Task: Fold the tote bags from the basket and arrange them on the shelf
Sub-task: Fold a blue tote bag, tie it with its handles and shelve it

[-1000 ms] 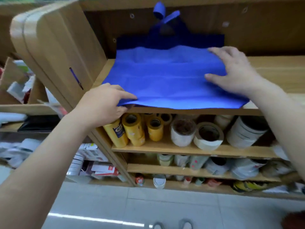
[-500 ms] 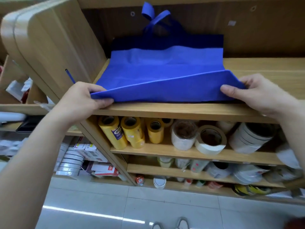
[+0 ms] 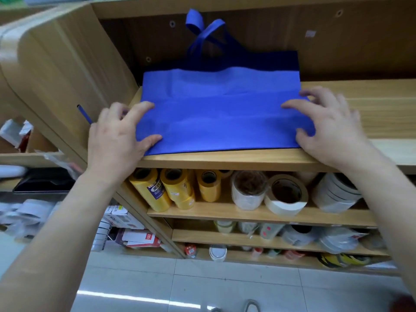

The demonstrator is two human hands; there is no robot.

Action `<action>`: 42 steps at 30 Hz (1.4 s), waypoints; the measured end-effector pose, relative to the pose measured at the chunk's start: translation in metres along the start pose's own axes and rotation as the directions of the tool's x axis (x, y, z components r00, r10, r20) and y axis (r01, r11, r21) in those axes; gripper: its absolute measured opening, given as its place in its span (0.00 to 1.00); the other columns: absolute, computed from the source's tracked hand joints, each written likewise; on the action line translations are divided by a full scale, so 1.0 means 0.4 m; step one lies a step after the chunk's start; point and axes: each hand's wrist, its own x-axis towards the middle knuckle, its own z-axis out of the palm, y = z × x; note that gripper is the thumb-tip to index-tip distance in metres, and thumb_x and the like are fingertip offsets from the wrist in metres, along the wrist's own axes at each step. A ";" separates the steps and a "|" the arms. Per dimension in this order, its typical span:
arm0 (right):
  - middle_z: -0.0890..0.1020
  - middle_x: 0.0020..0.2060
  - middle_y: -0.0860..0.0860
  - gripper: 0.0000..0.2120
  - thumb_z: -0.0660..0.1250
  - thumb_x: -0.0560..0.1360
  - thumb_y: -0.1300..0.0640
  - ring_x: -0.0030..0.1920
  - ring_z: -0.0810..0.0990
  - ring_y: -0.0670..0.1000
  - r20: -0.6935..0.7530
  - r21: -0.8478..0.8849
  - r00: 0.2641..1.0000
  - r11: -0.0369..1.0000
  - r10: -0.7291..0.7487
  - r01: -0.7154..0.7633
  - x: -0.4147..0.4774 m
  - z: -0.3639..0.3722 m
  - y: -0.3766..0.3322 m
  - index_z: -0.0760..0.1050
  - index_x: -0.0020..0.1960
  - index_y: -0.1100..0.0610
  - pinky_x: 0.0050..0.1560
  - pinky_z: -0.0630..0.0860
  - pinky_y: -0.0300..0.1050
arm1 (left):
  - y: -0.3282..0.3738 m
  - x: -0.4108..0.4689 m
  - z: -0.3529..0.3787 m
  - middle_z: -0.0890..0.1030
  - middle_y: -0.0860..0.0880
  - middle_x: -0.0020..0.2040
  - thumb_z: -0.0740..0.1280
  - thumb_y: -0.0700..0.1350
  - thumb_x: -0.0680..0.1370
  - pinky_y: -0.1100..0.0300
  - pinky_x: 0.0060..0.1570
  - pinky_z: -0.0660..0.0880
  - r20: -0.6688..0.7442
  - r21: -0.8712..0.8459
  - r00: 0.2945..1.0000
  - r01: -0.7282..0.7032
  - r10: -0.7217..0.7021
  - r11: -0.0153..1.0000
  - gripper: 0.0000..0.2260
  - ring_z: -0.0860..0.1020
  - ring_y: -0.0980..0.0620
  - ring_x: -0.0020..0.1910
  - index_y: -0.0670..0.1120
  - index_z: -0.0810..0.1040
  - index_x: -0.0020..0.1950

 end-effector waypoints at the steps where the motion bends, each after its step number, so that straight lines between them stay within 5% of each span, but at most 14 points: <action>1: 0.69 0.70 0.50 0.27 0.67 0.71 0.65 0.70 0.66 0.55 0.025 -0.077 0.995 0.992 -0.099 0.100 0.001 0.006 0.000 0.74 0.66 0.45 0.64 0.64 0.61 | -0.002 0.005 0.004 0.77 0.43 0.58 0.72 0.50 0.75 0.42 0.50 0.74 -0.019 0.004 0.990 -0.136 0.137 0.991 0.19 0.74 0.39 0.56 0.51 0.77 0.65; 3: 0.70 0.73 0.47 0.26 0.61 0.75 0.64 0.75 0.64 0.50 0.165 -0.050 0.968 0.978 -0.191 0.201 0.001 0.008 -0.003 0.73 0.69 0.46 0.71 0.60 0.56 | -0.013 0.009 0.017 0.79 0.45 0.63 0.67 0.46 0.79 0.41 0.58 0.73 0.065 -0.093 0.941 -0.326 0.332 0.941 0.13 0.74 0.40 0.63 0.51 0.81 0.63; 5: 0.64 0.75 0.42 0.24 0.55 0.79 0.45 0.76 0.60 0.44 0.325 0.065 0.932 0.987 -0.161 0.148 -0.002 0.002 0.000 0.65 0.74 0.44 0.75 0.59 0.49 | -0.031 0.006 0.016 0.71 0.54 0.72 0.58 0.59 0.81 0.49 0.70 0.65 0.307 -0.281 0.914 -0.179 0.265 0.943 0.19 0.66 0.49 0.73 0.56 0.73 0.70; 7: 0.58 0.76 0.37 0.38 0.50 0.70 0.25 0.77 0.55 0.41 0.443 0.054 0.878 0.982 -0.184 0.179 0.002 -0.007 0.017 0.58 0.76 0.39 0.76 0.55 0.47 | -0.051 -0.001 0.013 0.57 0.63 0.75 0.52 0.73 0.74 0.57 0.73 0.54 0.465 -0.291 0.851 -0.113 0.243 0.950 0.31 0.54 0.59 0.76 0.63 0.60 0.75; 9: 0.53 0.75 0.33 0.45 0.55 0.61 0.19 0.76 0.51 0.37 0.519 0.077 0.830 0.978 -0.204 0.193 0.008 -0.028 0.032 0.56 0.75 0.34 0.76 0.52 0.45 | -0.068 -0.012 0.006 0.53 0.65 0.76 0.60 0.74 0.70 0.59 0.72 0.53 0.486 -0.248 0.830 -0.168 0.273 0.954 0.36 0.50 0.63 0.75 0.67 0.56 0.76; 12: 0.56 0.70 0.23 0.38 0.74 0.64 0.35 0.71 0.52 0.27 0.583 0.213 0.781 0.970 -0.224 0.118 0.009 -0.067 0.054 0.62 0.70 0.28 0.72 0.51 0.34 | -0.081 -0.023 -0.021 0.63 0.64 0.74 0.75 0.49 0.72 0.65 0.72 0.55 0.425 -0.323 0.862 -0.139 0.275 0.936 0.33 0.59 0.64 0.74 0.65 0.64 0.72; 15: 0.68 0.65 0.23 0.28 0.77 0.66 0.47 0.67 0.62 0.26 0.547 0.415 0.794 0.910 -0.264 0.016 0.003 -0.085 0.085 0.74 0.62 0.29 0.70 0.57 0.32 | -0.097 -0.038 -0.051 0.76 0.65 0.64 0.72 0.33 0.74 0.74 0.66 0.62 0.438 -0.524 0.881 0.091 0.177 0.847 0.26 0.70 0.69 0.66 0.62 0.79 0.61; 19: 0.82 0.58 0.40 0.31 0.75 0.54 0.28 0.62 0.77 0.39 0.470 0.617 0.856 0.774 -0.216 -0.144 -0.002 -0.092 0.116 0.82 0.55 0.38 0.63 0.69 0.32 | -0.097 -0.048 -0.076 0.86 0.57 0.47 0.72 0.42 0.71 0.72 0.48 0.75 0.451 -0.738 0.892 0.378 -0.008 0.559 0.13 0.81 0.63 0.50 0.60 0.86 0.46; 23: 0.86 0.42 0.47 0.18 0.77 0.59 0.40 0.42 0.81 0.41 0.213 0.770 0.977 0.613 0.015 -0.177 -0.009 -0.070 0.119 0.84 0.47 0.45 0.46 0.76 0.30 | -0.066 -0.045 -0.049 0.85 0.57 0.41 0.70 0.46 0.74 0.62 0.50 0.75 0.339 -0.791 0.905 0.422 -0.257 0.442 0.04 0.80 0.62 0.43 0.54 0.84 0.44; 27: 0.83 0.38 0.44 0.13 0.74 0.71 0.61 0.35 0.79 0.37 -0.043 0.773 0.957 0.617 0.286 -0.150 0.012 -0.033 0.079 0.79 0.56 0.56 0.38 0.75 0.28 | -0.041 -0.033 -0.023 0.82 0.56 0.47 0.70 0.50 0.77 0.54 0.53 0.76 0.217 -0.728 0.881 0.433 -0.420 0.532 0.04 0.79 0.55 0.47 0.55 0.78 0.52; 32: 0.81 0.39 0.56 0.19 0.74 0.73 0.52 0.39 0.78 0.56 -0.125 0.420 0.920 0.860 0.372 -0.291 0.047 0.008 0.046 0.75 0.62 0.49 0.45 0.75 0.50 | -0.012 -0.016 -0.012 0.79 0.52 0.45 0.71 0.55 0.75 0.50 0.49 0.75 0.094 -0.402 0.881 0.459 -0.463 0.792 0.13 0.78 0.47 0.48 0.49 0.77 0.53; 35: 0.79 0.53 0.59 0.23 0.70 0.75 0.48 0.52 0.78 0.63 -0.123 0.063 0.932 0.940 0.341 -0.335 0.050 0.019 0.019 0.70 0.68 0.48 0.50 0.74 0.55 | 0.003 -0.013 -0.007 0.76 0.49 0.49 0.72 0.54 0.74 0.51 0.46 0.71 0.044 -0.218 0.899 0.435 -0.436 0.874 0.17 0.74 0.45 0.49 0.47 0.71 0.56; 39: 0.71 0.61 0.58 0.24 0.71 0.74 0.59 0.59 0.73 0.61 -0.206 -0.010 0.975 0.996 0.087 -0.091 0.038 0.022 0.019 0.71 0.68 0.53 0.52 0.74 0.58 | -0.021 -0.004 0.004 0.72 0.44 0.67 0.73 0.39 0.73 0.48 0.66 0.66 -0.046 -0.227 0.998 0.034 -0.045 0.973 0.23 0.68 0.42 0.68 0.47 0.73 0.67; 42: 0.76 0.64 0.52 0.15 0.68 0.77 0.55 0.64 0.74 0.56 -0.017 0.072 0.988 0.986 -0.153 0.154 0.037 0.018 0.024 0.77 0.64 0.53 0.62 0.71 0.50 | -0.047 0.004 0.006 0.68 0.49 0.75 0.65 0.52 0.80 0.56 0.73 0.56 0.257 -0.349 0.948 -0.090 0.187 0.933 0.18 0.61 0.51 0.76 0.53 0.73 0.70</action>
